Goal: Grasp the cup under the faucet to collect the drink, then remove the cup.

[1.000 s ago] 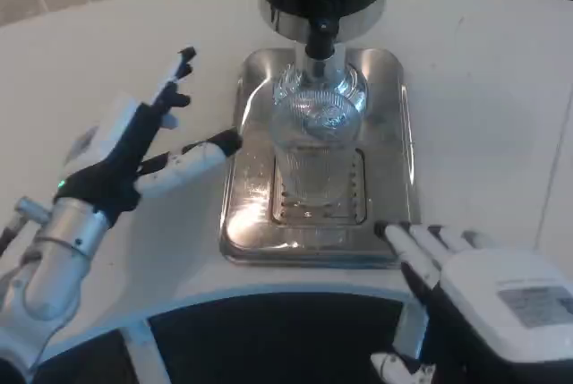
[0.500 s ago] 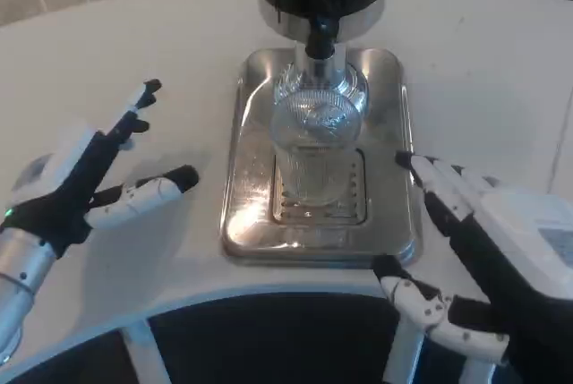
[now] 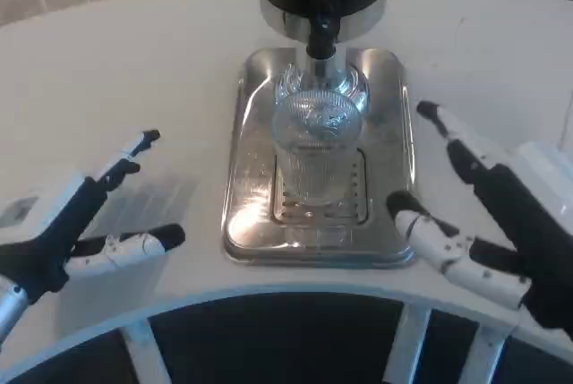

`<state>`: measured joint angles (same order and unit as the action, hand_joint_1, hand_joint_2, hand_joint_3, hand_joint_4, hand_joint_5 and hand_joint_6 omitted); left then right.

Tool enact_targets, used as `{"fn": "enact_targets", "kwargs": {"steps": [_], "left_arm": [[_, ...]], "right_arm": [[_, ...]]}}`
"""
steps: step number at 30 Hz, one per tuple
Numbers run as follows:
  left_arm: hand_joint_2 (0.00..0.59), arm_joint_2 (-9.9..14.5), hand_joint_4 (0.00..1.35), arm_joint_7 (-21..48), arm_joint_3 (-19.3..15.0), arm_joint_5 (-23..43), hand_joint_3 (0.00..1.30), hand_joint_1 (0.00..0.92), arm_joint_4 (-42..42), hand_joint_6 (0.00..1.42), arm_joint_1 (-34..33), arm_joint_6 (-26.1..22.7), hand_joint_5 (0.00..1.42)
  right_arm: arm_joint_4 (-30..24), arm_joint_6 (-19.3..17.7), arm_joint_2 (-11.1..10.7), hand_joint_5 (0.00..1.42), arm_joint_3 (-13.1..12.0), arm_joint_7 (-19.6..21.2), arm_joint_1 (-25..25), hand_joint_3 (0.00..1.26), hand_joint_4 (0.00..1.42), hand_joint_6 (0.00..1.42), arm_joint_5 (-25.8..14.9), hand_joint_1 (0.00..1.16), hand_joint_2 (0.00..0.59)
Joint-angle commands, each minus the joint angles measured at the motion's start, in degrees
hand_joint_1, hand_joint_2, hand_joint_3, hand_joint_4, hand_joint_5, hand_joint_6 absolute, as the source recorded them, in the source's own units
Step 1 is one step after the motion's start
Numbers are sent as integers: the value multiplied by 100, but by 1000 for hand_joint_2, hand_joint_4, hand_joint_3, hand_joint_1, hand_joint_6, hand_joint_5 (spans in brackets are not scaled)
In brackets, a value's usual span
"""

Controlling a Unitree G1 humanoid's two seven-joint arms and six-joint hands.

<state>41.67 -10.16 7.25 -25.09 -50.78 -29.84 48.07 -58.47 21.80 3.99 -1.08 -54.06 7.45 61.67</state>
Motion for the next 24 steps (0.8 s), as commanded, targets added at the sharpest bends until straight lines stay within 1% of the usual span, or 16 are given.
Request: {"fn": "enact_targets", "kwargs": {"steps": [1,4,7,9,15,19,24], "left_arm": [[52,143,90,-34,-31,-108,98,43,240,247,310,127,196],[52,159,89,-2,-32,-129,98,43,441,242,484,125,191],[53,152,89,65,-48,-95,101,43,689,240,668,85,187],[53,152,89,95,-61,-82,104,43,809,239,745,52,185],[53,137,89,196,-113,-32,107,43,1046,235,911,-45,182],[54,113,89,266,-153,-33,108,43,1184,230,1014,-102,181],[54,69,89,338,-187,-35,108,43,1304,223,1099,-165,175]], "right_arm": [[276,686,-69,0,-213,19,484,0,0,3,-453,237,456],[443,981,-225,0,-276,104,739,0,0,2,-752,232,460],[690,1271,-355,0,-332,255,984,0,0,2,-1141,230,466],[841,1413,-452,0,-351,361,1129,0,0,1,-1381,229,469],[1166,1842,-831,0,-366,671,1594,0,0,1,-2042,226,474],[1308,2155,-1085,0,-328,858,1885,0,0,5,-2494,225,475],[1426,2383,-1364,0,-223,1095,2107,0,0,11,-2963,224,475]]}}
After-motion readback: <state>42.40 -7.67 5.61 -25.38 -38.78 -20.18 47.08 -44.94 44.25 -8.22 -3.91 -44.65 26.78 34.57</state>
